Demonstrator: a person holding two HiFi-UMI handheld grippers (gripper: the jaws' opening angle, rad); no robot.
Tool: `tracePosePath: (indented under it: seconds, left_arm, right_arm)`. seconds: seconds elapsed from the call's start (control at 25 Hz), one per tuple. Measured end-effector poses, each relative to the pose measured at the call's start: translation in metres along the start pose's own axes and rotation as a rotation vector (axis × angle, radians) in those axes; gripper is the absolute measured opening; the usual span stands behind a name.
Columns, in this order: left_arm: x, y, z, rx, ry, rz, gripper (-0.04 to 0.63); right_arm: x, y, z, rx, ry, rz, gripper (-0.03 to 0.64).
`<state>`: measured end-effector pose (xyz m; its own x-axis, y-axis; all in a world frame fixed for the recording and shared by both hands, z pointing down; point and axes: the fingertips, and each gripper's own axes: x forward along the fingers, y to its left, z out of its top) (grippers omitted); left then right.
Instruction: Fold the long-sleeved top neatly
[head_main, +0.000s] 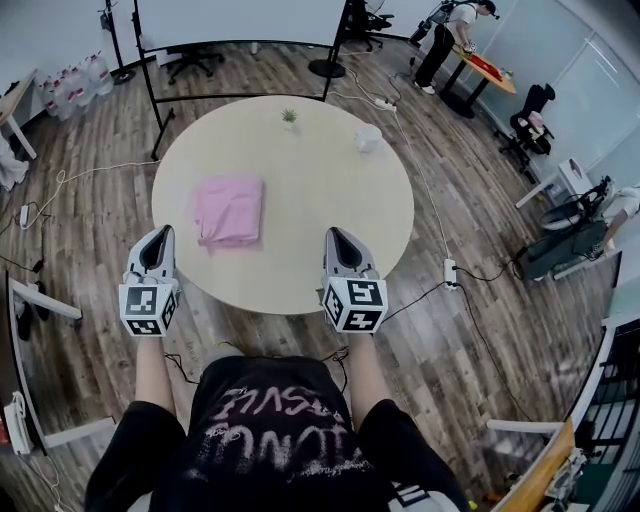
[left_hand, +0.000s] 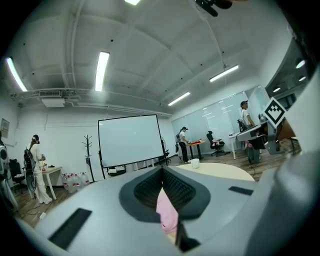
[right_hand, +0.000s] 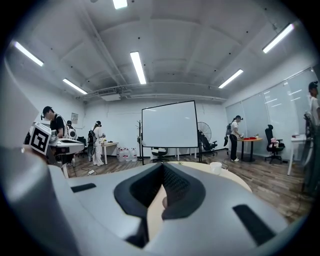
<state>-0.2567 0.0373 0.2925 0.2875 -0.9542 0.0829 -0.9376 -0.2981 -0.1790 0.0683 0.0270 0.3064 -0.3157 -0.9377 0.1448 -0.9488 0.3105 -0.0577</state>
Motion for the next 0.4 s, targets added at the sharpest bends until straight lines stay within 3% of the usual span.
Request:
tracePosePath:
  seconds: [0.4]
  left_arm:
    - [-0.0025, -0.0008, -0.0058, 0.003, 0.008, 0.002, 0.012]
  right_arm:
    - [-0.0039, -0.004, -0.0037, 0.002, 0.004, -0.015, 0.001]
